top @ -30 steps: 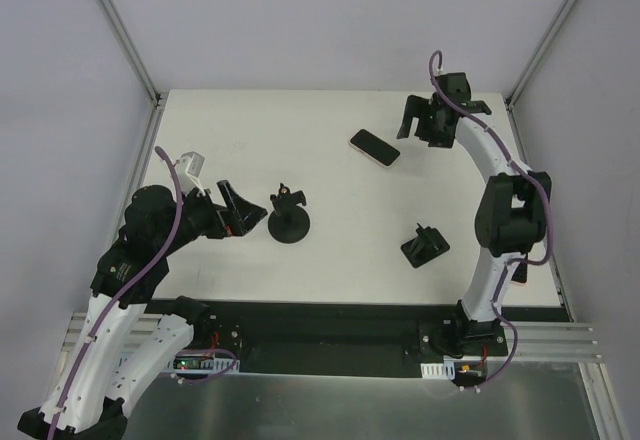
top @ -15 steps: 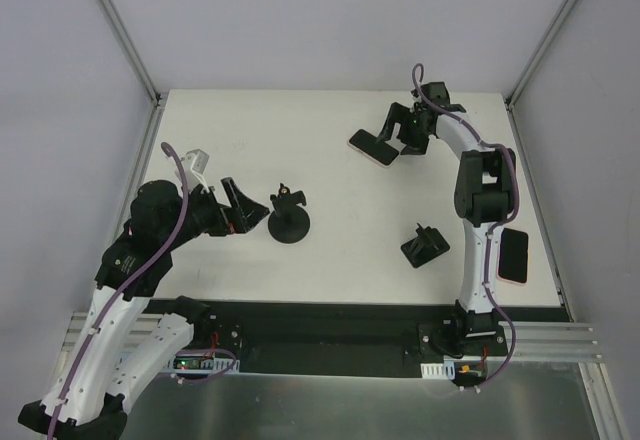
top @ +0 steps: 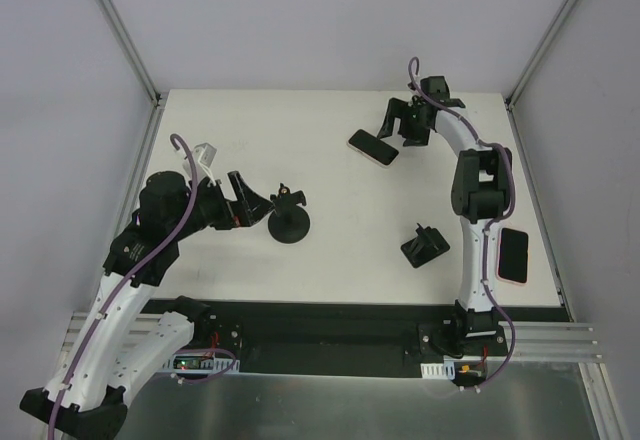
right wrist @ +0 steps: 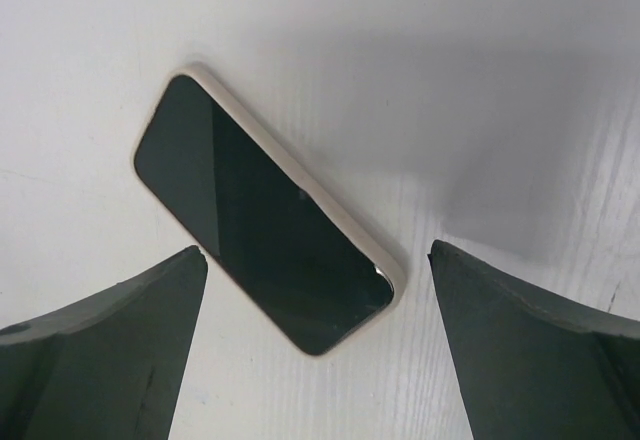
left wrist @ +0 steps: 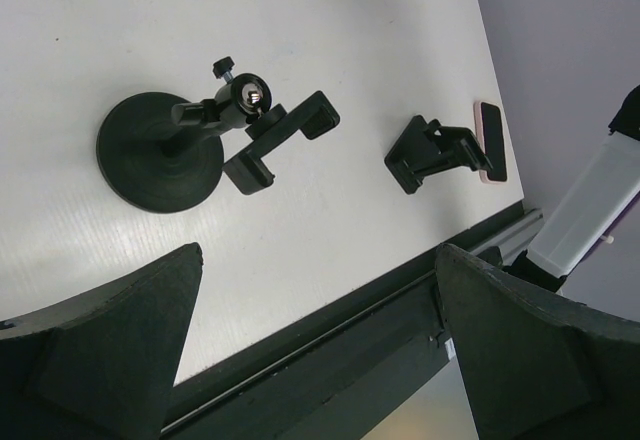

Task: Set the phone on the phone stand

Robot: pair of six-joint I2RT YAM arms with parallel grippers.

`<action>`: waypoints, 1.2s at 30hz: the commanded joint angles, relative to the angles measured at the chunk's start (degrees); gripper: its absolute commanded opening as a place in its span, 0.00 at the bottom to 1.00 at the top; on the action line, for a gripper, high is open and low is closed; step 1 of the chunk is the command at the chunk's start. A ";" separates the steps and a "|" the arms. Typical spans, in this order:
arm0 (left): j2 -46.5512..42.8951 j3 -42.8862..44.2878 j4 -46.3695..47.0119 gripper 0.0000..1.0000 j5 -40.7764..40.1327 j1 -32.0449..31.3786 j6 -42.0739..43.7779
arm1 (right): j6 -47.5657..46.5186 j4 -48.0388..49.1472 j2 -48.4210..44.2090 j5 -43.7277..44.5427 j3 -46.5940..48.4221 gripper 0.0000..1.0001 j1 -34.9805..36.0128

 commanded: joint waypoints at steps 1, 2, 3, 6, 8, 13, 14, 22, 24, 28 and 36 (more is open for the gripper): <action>0.79 0.02 3.68 0.99 1.61 -0.36 -0.36 | -0.08 -1.55 3.84 -2.92 6.68 0.96 0.38; 0.79 0.20 3.68 0.99 1.70 -0.45 -0.45 | -0.17 -1.55 4.37 -3.45 6.77 0.96 0.82; 0.70 0.20 3.68 0.99 1.70 -0.45 -0.97 | -0.86 -1.72 4.37 -3.45 6.68 0.96 1.08; -0.08 -0.24 3.85 0.99 1.96 -0.45 -1.42 | -2.80 -2.86 3.76 -3.02 5.72 0.96 2.14; -0.44 -1.20 3.94 0.99 1.35 -0.45 -1.07 | -4.21 -3.92 2.01 -1.35 3.79 0.97 2.66; -0.35 -1.12 4.20 0.99 1.78 -0.45 -1.68 | -8.68 -8.12 -1.95 4.53 -1.49 0.96 4.95; -0.35 -1.12 4.38 0.99 2.13 -0.45 -1.85 | -10.78 -9.62 -1.70 7.42 -0.97 0.96 5.99; -0.18 -1.47 5.35 0.99 3.01 -0.45 -1.32 | -16.34 -22.44 3.57 18.68 7.29 0.96 11.36; -0.70 -1.73 5.52 0.99 3.45 -0.45 -2.38 | -17.21 -24.48 5.42 24.04 10.02 0.96 12.94; -1.41 -2.96 5.61 0.99 3.90 -0.45 -1.68 | -16.69 -25.63 6.91 27.66 11.34 0.96 14.44; -2.37 -2.79 5.61 0.99 3.63 -0.45 -2.74 | -15.64 -28.62 9.12 28.63 14.42 0.85 15.32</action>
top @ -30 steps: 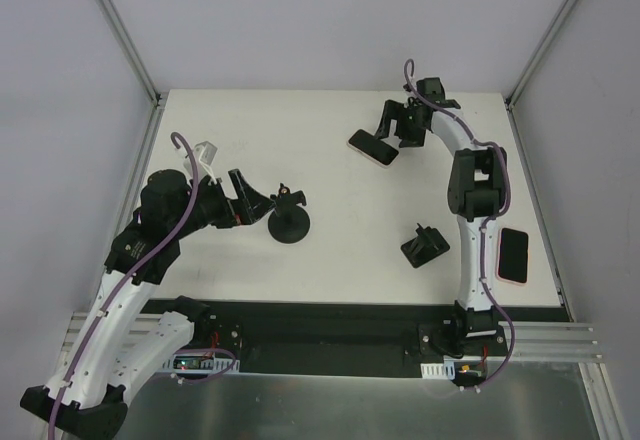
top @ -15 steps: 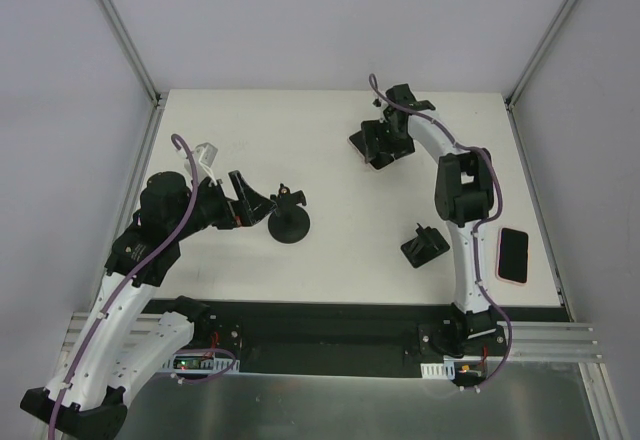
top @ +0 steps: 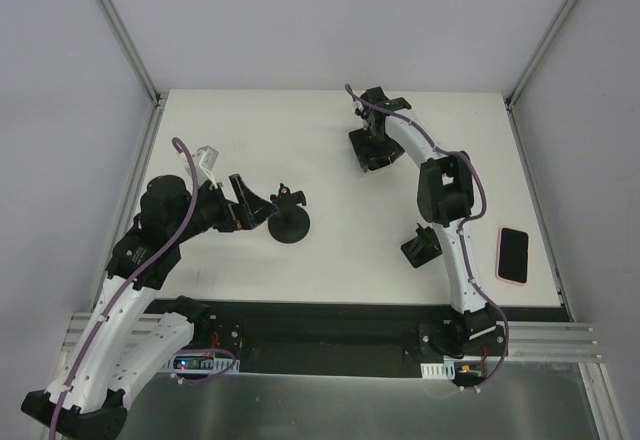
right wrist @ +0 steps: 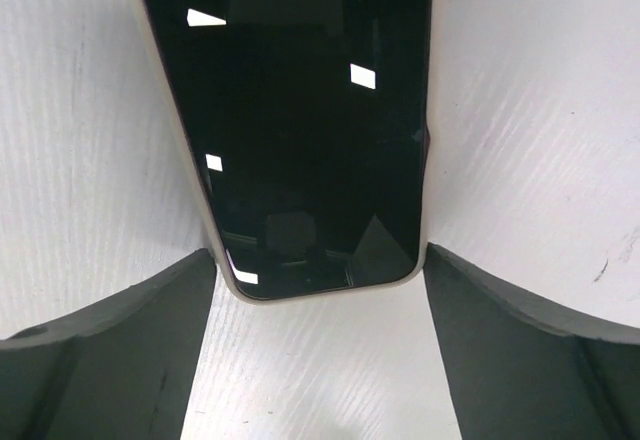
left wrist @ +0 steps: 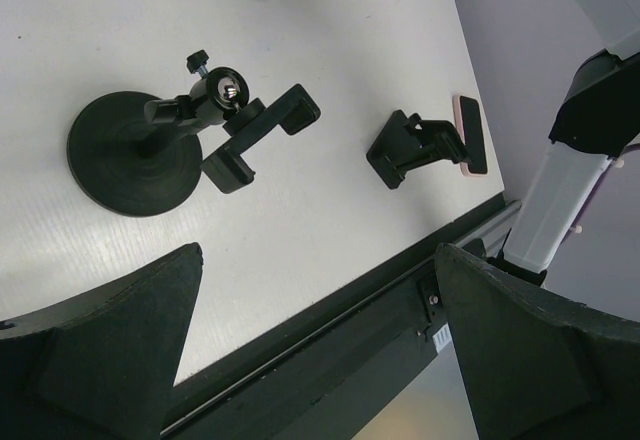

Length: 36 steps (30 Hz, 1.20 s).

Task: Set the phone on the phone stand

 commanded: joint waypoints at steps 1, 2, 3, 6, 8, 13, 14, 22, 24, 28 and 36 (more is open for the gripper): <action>-1.43 -0.25 1.87 0.99 1.01 -0.47 -1.07 | 0.34 -4.67 0.73 3.30 -1.09 0.76 0.55; -1.52 -0.43 1.87 0.99 0.66 -0.47 -0.29 | 0.86 -3.88 0.02 2.42 -2.59 0.70 0.55; -1.44 -0.43 1.87 0.99 -0.04 -0.47 0.07 | 1.22 -1.70 -0.77 1.54 -4.08 0.62 0.63; -0.47 0.71 1.87 0.99 -0.49 -0.47 0.86 | 2.53 0.52 -3.84 -3.03 -9.27 0.45 0.81; -0.12 1.15 1.87 0.99 -0.31 -0.47 -0.01 | 3.85 1.22 -6.22 -4.52 -13.04 0.37 0.81; 0.50 1.33 2.22 0.99 0.22 -0.47 1.38 | 7.54 10.78 -14.72 -10.57 -26.22 0.26 0.81; 0.67 1.24 2.22 0.99 -0.04 -0.47 2.09 | 7.98 12.81 -15.97 -11.64 -30.34 0.26 0.81; 2.25 4.23 2.40 0.99 4.43 -0.47 3.93 | 24.54 31.34 -26.95 -26.90 -47.93 0.09 -2.00; 2.69 4.40 2.58 0.99 6.88 -0.47 5.25 | 31.68 44.20 -30.20 -32.28 -53.38 0.06 -4.10; 4.80 5.89 3.45 0.94 10.93 -0.38 8.50 | 49.27 65.96 -32.85 -43.26 -65.60 0.01 -6.66; 8.23 9.41 8.46 0.92 17.79 -0.82 10.61 | 64.65 79.53 -39.69 -47.33 -69.48 0.01 -8.07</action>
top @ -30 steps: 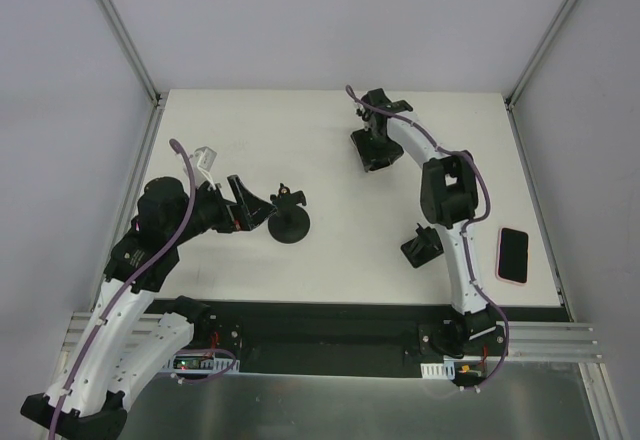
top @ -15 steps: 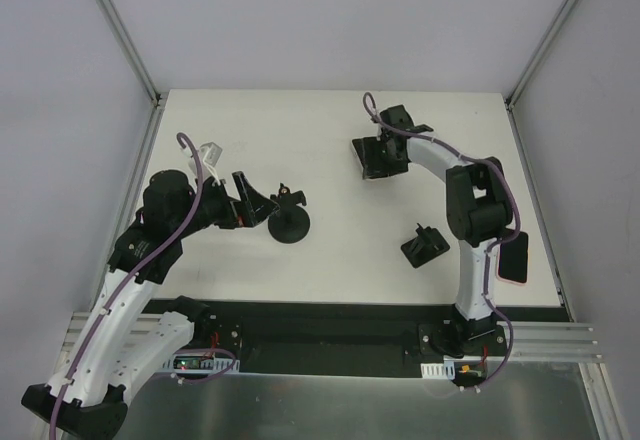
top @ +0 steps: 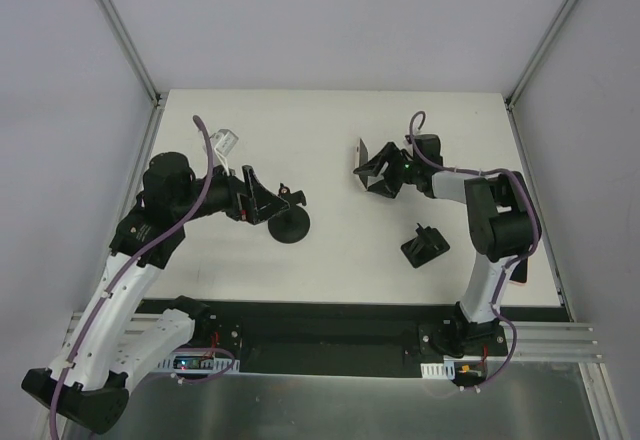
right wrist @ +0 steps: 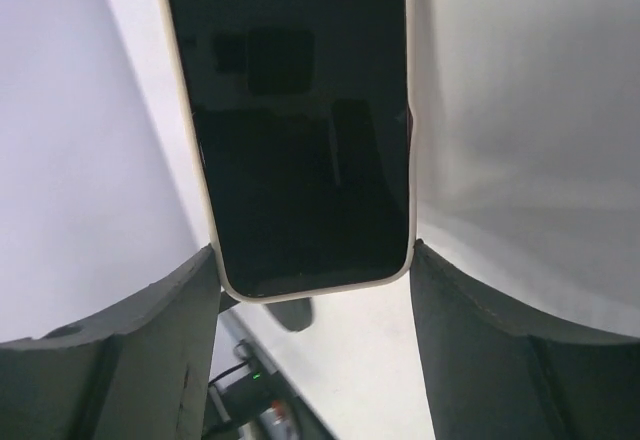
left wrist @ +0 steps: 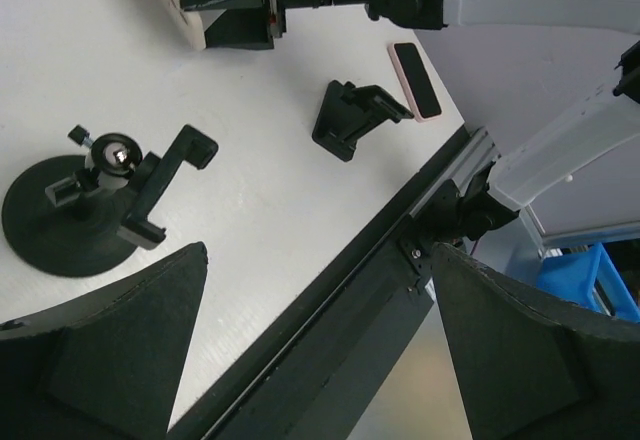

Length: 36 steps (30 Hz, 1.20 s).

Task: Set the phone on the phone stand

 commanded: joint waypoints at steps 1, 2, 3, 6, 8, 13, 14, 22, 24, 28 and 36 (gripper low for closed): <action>1.78 3.05 6.28 0.91 4.49 -1.32 3.80 | 13.57 13.83 -8.12 -7.90 -1.60 0.01 0.70; 2.31 4.36 6.46 0.88 4.13 -1.67 3.98 | 15.50 16.97 -8.91 -7.99 -2.82 0.01 0.70; 2.84 4.98 6.72 0.87 3.78 -2.29 4.15 | 18.82 18.57 -10.14 -8.16 -3.44 0.01 0.61; 4.86 7.18 8.38 0.84 1.15 -6.67 4.07 | 25.16 27.17 -12.16 -8.16 -6.95 0.01 0.61; 6.27 8.58 8.92 0.84 -2.61 -11.92 5.99 | 32.98 36.89 -12.70 -7.20 -9.33 0.01 0.52; 9.34 10.70 8.74 0.83 -9.23 -17.67 7.59 | 39.00 43.30 -12.79 -7.71 -11.64 0.01 0.52; 9.35 10.70 8.83 0.84 -9.32 -17.67 6.80 | 31.94 35.11 -12.96 -9.12 -9.97 0.02 0.52; -1.80 2.63 8.92 0.91 -16.85 -17.94 8.02 | -19.34 -29.08 -15.00 13.94 11.99 0.87 8.95; -5.92 -0.01 8.74 0.93 -19.24 -17.94 8.55 | -25.67 -40.53 -10.00 19.58 21.04 0.96 12.11; -10.59 -2.30 7.87 0.93 -23.29 -17.94 7.41 | -30.09 -49.51 -1.12 28.37 32.12 0.96 15.20; -12.89 -3.27 6.20 0.90 -22.77 -17.94 6.09 | -38.44 -59.28 14.89 38.67 51.47 0.96 19.85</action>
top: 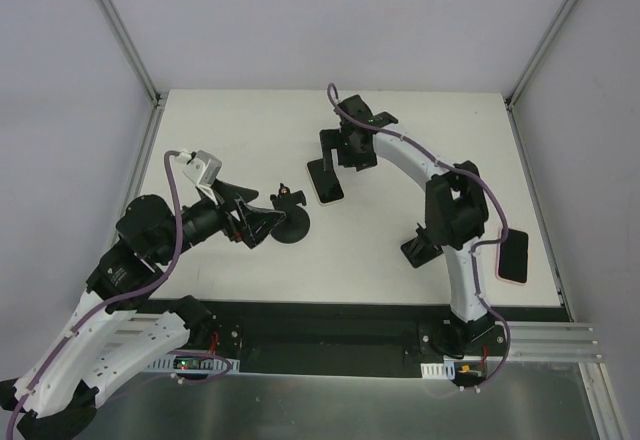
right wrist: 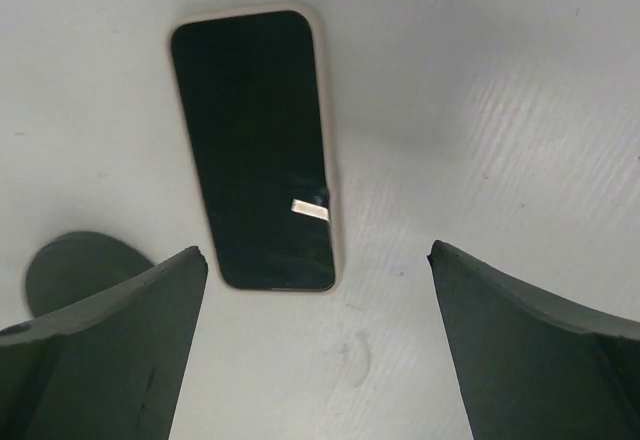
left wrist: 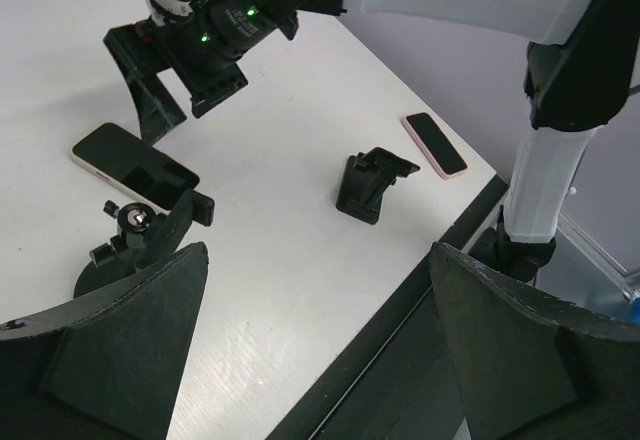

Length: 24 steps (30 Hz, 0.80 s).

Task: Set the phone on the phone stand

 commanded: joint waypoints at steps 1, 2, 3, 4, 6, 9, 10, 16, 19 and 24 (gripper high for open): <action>0.38 -0.34 -0.30 0.90 -0.21 -0.36 -0.71 | -8.17 -10.21 5.10 8.87 9.13 0.96 2.13; 0.55 -0.52 -0.30 0.90 0.40 -0.36 -0.80 | -9.31 -10.39 6.67 9.39 10.29 0.96 3.01; 1.17 -0.52 -0.30 0.90 1.63 -0.36 -1.06 | -9.67 -10.65 7.47 9.75 11.43 0.96 3.54; 1.43 -0.69 -0.30 0.89 2.51 -0.36 -1.06 | -10.02 -11.00 8.18 9.84 13.44 0.96 3.80; 2.57 -0.87 -0.30 0.89 3.48 -0.36 -0.80 | -10.29 -11.09 10.11 8.79 14.95 0.96 4.59; 3.54 -0.26 -0.56 0.89 3.92 -0.36 -0.88 | -10.03 -10.74 11.96 7.21 16.62 0.96 5.21; 3.63 0.01 -0.47 0.89 4.01 -0.36 -1.23 | -10.03 -10.57 12.31 7.11 16.80 0.96 5.30; 2.75 -0.52 -0.47 0.90 4.45 -0.36 -2.30 | -10.29 -12.15 16.35 8.34 20.40 0.96 5.91; 3.10 0.18 -0.83 0.91 3.84 -0.36 -1.68 | -10.29 -12.94 17.94 7.38 22.07 0.96 6.09; 2.75 0.18 -0.74 0.90 4.36 -0.36 -3.08 | -10.91 -14.17 20.40 7.11 24.45 0.96 6.62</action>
